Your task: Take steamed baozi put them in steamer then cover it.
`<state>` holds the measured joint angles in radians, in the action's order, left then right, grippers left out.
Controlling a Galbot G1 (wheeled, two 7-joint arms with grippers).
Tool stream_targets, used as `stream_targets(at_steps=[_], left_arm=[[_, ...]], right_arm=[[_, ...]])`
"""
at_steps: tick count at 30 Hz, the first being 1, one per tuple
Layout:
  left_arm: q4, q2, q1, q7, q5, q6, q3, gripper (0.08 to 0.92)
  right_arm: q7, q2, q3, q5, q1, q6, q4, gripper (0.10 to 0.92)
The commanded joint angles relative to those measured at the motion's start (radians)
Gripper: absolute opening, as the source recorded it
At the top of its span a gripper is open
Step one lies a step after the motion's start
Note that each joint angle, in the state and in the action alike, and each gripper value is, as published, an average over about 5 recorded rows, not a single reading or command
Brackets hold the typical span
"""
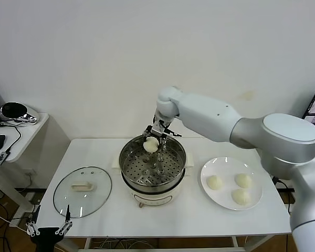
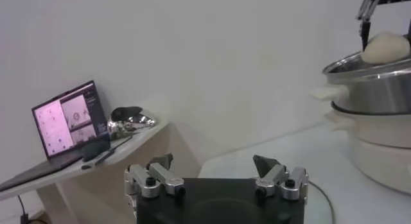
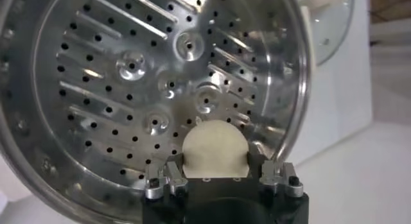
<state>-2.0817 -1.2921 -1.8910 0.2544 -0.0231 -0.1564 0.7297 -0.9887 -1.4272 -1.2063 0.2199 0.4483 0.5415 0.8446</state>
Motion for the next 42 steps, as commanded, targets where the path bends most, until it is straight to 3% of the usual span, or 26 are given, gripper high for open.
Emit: stream_targets(at_steps=[1,5,11,15,18,26,30,36,42], left_arm=[[0.001,0.000,0.000,0.000,0.001,-0.001,0.001,0.823],[-0.001,-0.001,0.000,0.000,0.000,-0.001,0.001,0.823],[-0.004,-0.005,0.001,0.001,-0.001,-0.001,-0.002,0.823],[-0.005,-0.008,0.000,0.001,-0.003,-0.001,-0.004,0.823],[-0.008,-0.008,-0.001,0.001,-0.002,0.000,-0.001,0.823],[-0.023,0.002,-0.007,0.002,-0.001,0.002,0.011,0.823],[-0.026,0.016,-0.006,0.001,-0.001,0.003,0.013,0.823],[-0.035,0.029,0.005,-0.005,0.000,0.016,0.007,0.823],[-0.035,0.031,0.006,-0.010,-0.004,0.021,0.003,0.823]], right_arm=[[0.010,-0.026,-0.009,0.067,-0.018,0.058,-0.042,0.620],[0.020,-0.035,-0.006,0.069,-0.033,0.065,-0.062,0.644],[0.036,-0.044,0.004,0.069,-0.041,0.079,-0.079,0.774],[0.007,-0.014,-0.003,-0.017,-0.008,0.040,-0.022,0.817],[-0.048,0.056,-0.017,-0.181,0.077,-0.099,0.095,0.822],[-0.120,0.412,-0.092,-0.507,0.313,-0.727,0.521,0.823],[-0.115,0.612,-0.119,-0.511,0.347,-0.855,0.676,0.823],[-0.082,0.845,-0.136,-0.430,0.287,-0.908,0.759,0.823],[-0.055,0.940,-0.101,-0.344,0.133,-0.898,0.780,0.823]])
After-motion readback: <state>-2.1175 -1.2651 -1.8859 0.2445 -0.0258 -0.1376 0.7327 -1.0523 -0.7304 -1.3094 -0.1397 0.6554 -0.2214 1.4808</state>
